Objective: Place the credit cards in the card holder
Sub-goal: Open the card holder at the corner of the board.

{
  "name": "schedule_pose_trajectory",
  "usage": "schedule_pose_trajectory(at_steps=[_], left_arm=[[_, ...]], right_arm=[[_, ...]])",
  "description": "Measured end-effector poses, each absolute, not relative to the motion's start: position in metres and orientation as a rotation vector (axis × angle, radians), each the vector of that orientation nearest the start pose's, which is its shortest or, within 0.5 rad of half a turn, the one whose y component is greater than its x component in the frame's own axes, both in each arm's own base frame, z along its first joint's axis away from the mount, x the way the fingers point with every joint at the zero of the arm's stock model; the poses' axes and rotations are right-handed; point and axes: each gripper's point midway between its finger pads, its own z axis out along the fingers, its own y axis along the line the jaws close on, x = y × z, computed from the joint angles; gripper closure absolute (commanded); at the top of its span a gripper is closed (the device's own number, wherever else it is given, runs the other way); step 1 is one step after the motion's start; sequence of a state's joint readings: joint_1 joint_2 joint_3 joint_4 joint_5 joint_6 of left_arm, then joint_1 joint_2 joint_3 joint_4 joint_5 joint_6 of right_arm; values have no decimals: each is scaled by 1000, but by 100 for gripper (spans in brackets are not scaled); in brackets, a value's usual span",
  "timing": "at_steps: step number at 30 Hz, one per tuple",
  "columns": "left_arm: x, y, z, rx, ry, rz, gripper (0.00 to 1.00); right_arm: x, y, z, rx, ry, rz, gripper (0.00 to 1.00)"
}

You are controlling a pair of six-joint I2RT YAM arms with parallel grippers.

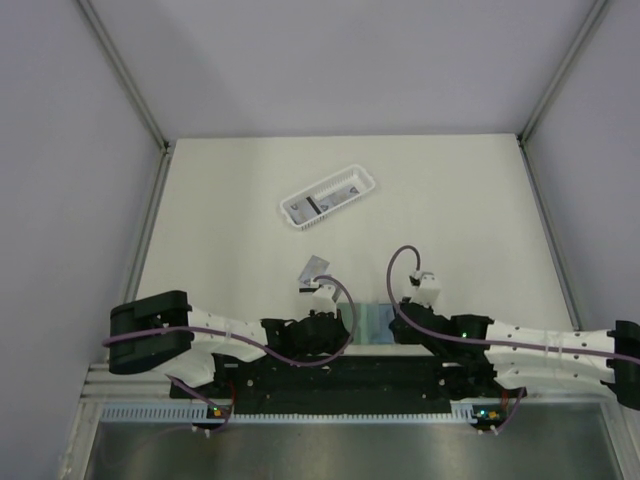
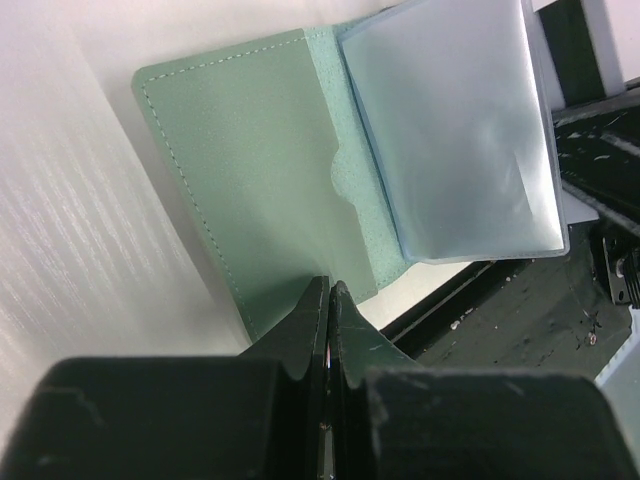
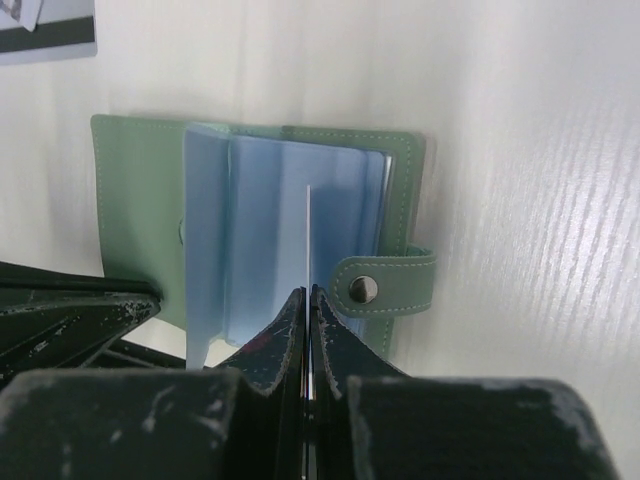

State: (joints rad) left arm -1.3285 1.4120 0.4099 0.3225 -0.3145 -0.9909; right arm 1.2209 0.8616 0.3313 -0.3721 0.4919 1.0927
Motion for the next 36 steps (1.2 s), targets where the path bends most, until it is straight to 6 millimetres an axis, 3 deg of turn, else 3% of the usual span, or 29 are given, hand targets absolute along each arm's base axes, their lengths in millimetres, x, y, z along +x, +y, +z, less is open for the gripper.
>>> schedule_pose_trajectory(at_steps=[6,13,24,27,34,36], left_arm=[[103,-327,24,221,2363,-886,100],[102,-327,24,222,2364,-888,100],[102,-325,30,249,2354,-884,100],[104,-330,53,273,2311,-913,100],[117,-362,160,299,2074,-1086,100],[120,-367,174,309,2035,-1098,100]], right_arm=[[129,183,44,93,2367,481,100],[127,166,35,107,2392,385,100],[126,165,32,145,2399,387,100],[125,163,27,160,2404,388,100],[125,165,27,188,2390,429,100],[125,165,27,196,2386,440,100]])
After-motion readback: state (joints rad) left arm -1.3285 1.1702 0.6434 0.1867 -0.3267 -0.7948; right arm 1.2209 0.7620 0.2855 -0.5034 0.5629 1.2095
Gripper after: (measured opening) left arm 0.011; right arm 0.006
